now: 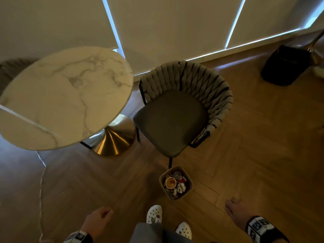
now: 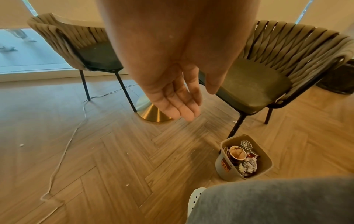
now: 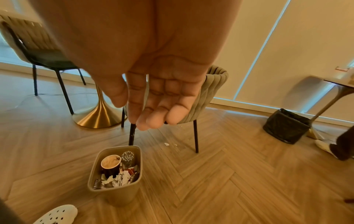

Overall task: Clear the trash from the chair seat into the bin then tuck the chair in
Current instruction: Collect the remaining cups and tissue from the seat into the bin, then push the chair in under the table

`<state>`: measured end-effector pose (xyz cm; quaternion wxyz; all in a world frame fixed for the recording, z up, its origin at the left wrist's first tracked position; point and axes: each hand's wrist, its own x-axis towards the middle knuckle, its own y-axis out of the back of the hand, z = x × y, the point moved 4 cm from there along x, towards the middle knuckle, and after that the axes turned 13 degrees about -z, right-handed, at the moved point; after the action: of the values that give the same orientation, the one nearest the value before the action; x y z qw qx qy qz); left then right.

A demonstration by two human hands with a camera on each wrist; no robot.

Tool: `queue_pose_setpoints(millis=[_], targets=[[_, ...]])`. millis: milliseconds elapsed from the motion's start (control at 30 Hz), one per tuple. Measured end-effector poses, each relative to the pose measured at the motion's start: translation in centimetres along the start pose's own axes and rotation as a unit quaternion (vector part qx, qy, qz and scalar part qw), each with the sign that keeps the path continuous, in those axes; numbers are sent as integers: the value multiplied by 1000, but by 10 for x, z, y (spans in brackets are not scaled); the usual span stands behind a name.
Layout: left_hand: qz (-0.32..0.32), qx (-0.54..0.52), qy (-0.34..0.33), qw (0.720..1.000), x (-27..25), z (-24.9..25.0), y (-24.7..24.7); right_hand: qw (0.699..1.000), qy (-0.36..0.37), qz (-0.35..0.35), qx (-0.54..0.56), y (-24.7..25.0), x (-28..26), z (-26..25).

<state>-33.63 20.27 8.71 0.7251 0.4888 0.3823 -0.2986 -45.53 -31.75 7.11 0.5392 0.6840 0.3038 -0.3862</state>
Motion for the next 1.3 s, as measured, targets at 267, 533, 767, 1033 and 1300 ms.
queue_pose_setpoints(millis=[267, 533, 767, 1033, 1300], targets=[[-37, 38, -46, 998, 15, 63, 14, 996, -52, 29, 65, 15, -24, 0], [-35, 7, -84, 996, 30, 154, 13, 995, -62, 51, 68, 63, -26, 46], [18, -95, -35, 995, 24, 226, -39, 1000, 5, 17, 17, 107, -11, 153], [44, -129, -42, 990, 17, 341, -89, 995, 22, 7, -99, 194, -6, 251], [57, -133, -95, 985, 54, 457, -46, 985, 43, 54, -156, 326, 55, 254]])
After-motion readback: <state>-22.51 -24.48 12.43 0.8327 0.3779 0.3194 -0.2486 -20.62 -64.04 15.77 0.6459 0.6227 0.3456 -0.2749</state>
